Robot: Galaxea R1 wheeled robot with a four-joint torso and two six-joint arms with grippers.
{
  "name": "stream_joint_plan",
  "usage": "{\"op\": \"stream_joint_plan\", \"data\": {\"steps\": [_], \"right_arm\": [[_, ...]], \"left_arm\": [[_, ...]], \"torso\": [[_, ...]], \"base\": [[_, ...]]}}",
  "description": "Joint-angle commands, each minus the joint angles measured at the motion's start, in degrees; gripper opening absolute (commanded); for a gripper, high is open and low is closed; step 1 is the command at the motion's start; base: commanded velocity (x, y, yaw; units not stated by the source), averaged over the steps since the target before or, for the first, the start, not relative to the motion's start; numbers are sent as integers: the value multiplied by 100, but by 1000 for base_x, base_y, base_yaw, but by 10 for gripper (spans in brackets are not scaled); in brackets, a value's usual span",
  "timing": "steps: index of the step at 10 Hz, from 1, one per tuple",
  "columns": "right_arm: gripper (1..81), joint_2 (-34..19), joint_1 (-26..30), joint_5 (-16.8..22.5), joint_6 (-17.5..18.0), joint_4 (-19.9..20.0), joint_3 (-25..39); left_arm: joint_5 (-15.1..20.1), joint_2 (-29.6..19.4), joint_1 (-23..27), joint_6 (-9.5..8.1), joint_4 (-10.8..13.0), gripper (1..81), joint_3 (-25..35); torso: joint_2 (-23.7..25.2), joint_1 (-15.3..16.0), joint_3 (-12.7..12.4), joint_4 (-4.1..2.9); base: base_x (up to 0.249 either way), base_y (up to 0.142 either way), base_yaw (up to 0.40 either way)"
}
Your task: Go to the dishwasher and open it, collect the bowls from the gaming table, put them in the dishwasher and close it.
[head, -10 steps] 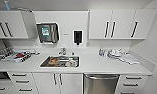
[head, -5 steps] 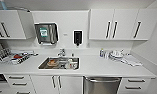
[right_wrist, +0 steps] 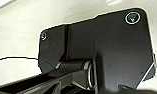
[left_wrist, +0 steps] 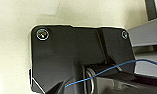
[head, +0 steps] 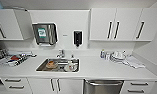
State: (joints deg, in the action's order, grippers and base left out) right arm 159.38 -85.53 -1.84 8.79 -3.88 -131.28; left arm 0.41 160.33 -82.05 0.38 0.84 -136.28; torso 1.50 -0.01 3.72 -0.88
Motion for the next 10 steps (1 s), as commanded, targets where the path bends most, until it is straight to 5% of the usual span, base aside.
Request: {"op": "stream_joint_plan", "data": {"steps": [1, 10], "right_arm": [[811, -71, 312, 290, -18, -52, 69], [811, -79, 303, 272, -18, -52, 69]], "left_arm": [[310, -88, 325, 33, -23, 811, 49], [310, -88, 317, 33, -23, 811, 40]], "torso": [[0, 1, 0, 0], [0, 1, 0, 0]], "base": [[115, 0, 0], [116, 0, 0]]}}
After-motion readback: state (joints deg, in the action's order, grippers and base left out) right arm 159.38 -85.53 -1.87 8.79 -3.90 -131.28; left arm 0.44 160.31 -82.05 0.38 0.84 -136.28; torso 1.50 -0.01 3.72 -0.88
